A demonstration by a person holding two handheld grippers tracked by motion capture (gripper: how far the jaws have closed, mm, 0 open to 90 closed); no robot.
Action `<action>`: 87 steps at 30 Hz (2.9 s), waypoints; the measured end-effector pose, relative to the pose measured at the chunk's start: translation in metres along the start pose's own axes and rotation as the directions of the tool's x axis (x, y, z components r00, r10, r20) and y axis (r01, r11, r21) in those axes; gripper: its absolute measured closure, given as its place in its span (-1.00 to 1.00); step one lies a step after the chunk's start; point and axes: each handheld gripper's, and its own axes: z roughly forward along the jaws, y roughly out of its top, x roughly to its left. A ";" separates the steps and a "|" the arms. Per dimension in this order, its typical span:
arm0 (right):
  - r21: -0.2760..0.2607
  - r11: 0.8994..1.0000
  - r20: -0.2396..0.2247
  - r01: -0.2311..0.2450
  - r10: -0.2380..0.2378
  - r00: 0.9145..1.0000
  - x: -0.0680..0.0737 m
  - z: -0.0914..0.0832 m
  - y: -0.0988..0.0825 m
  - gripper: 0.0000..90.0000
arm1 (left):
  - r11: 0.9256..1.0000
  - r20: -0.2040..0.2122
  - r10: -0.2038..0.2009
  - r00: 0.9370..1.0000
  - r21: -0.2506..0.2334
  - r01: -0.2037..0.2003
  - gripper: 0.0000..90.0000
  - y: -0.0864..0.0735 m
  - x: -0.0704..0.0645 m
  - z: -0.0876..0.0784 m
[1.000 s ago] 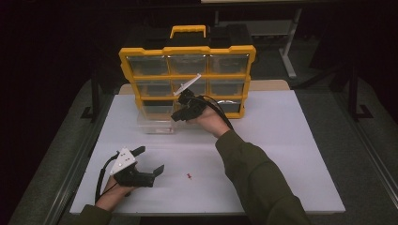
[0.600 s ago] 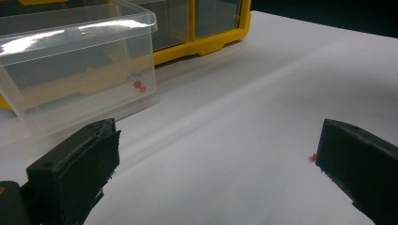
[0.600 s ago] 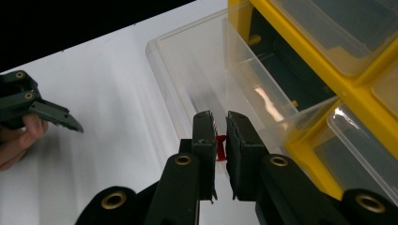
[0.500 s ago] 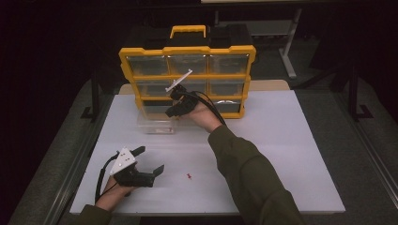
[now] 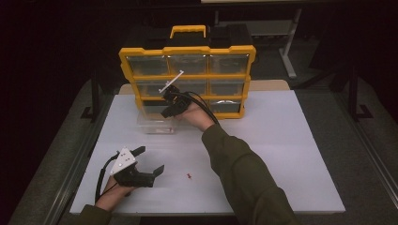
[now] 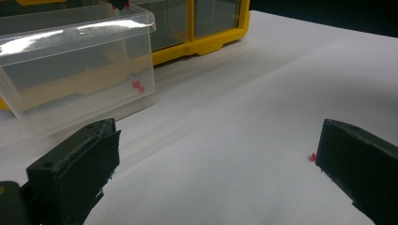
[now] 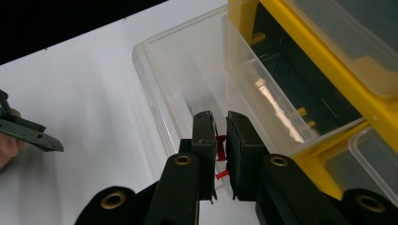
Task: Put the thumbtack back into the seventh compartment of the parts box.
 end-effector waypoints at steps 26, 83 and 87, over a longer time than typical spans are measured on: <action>-0.019 1.000 -0.027 -0.014 0.013 1.000 -0.001 -0.015 -0.004 0.99 | 1.000 -0.001 0.014 1.000 0.020 -0.014 -1.00 -0.001 0.000 0.000; -0.034 0.999 -0.026 0.006 -0.007 1.000 0.034 -0.042 -0.089 -0.39 | 1.000 -0.002 0.017 1.000 0.025 -0.017 -1.00 -0.002 0.001 0.001; -0.032 0.999 -0.029 0.005 -0.006 1.000 0.037 -0.042 -0.093 -0.41 | 1.000 -0.001 0.015 1.000 0.024 -0.015 -1.00 -0.002 0.001 0.001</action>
